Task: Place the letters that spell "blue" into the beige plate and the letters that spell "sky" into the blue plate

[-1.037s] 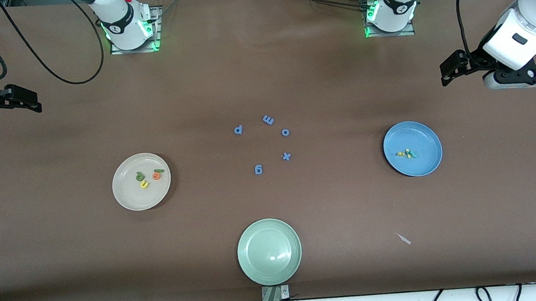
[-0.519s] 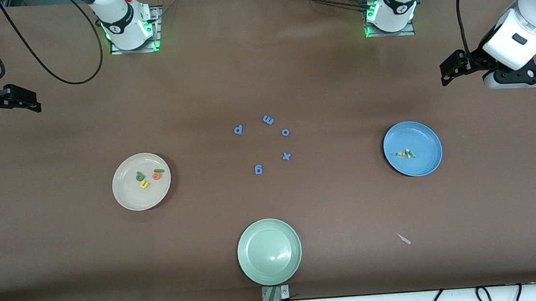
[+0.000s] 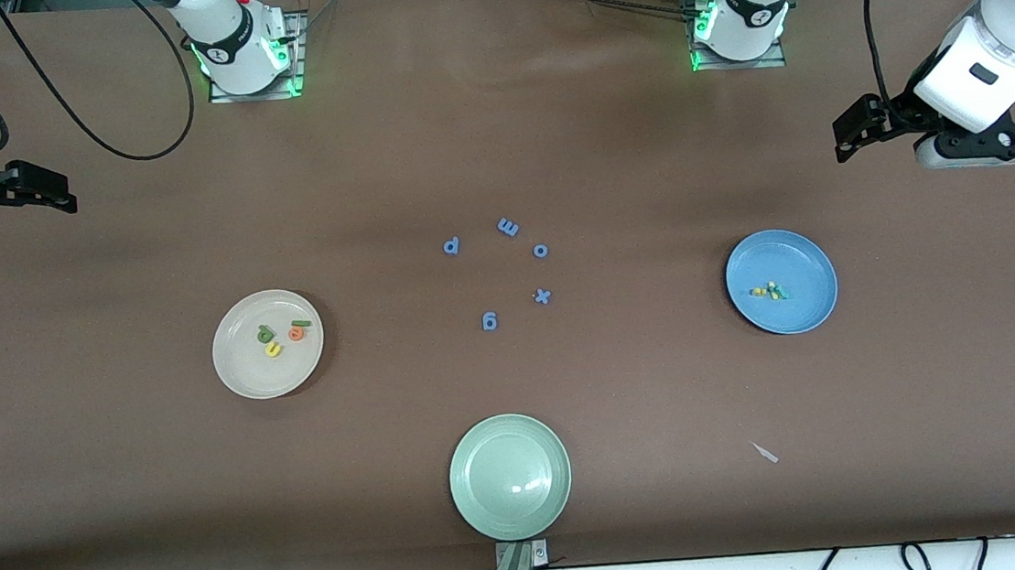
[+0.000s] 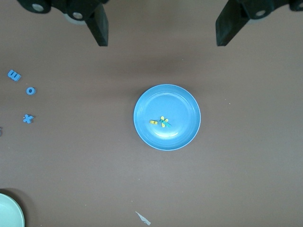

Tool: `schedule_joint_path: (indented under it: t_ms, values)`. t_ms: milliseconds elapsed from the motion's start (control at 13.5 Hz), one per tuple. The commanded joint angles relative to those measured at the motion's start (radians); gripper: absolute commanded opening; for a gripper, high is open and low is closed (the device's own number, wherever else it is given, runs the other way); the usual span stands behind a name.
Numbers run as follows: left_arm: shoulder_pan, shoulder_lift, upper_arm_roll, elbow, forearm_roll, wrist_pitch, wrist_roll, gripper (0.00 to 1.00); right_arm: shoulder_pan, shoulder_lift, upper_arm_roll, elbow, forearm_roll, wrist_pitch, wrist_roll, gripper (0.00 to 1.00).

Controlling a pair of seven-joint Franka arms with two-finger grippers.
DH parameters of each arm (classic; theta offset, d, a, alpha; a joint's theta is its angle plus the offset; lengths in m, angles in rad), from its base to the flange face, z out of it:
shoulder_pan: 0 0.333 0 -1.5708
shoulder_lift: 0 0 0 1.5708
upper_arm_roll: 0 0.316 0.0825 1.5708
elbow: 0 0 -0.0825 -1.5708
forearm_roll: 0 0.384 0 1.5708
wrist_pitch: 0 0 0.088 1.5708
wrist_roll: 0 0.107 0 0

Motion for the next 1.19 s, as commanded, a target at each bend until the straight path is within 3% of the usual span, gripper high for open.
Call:
schedule_joint_path:
  t_ms: [0,593,815,963,1111]
  values:
    - [0.003,0.001,0.005,0.02,-0.024,-0.019,0.018,1.0,-0.009,-0.001,-0.01,0.009,0.012,-0.018,-0.016,1.0]
    - [0.002,0.001,0.002,0.02,-0.018,-0.021,0.018,1.0,-0.009,0.004,-0.012,0.006,0.012,-0.029,-0.015,1.0]
    - [0.002,0.007,0.006,0.024,0.045,-0.012,0.022,1.0,-0.009,0.005,-0.012,0.002,0.012,-0.026,-0.015,1.0]
    - [0.003,0.016,0.006,0.098,0.034,-0.05,0.022,1.0,-0.009,0.01,-0.013,0.0,0.012,-0.023,-0.015,1.0]
    - [0.0,0.021,0.005,0.11,0.042,-0.062,0.015,1.0,-0.009,0.011,-0.013,0.0,0.012,-0.023,-0.015,1.0]
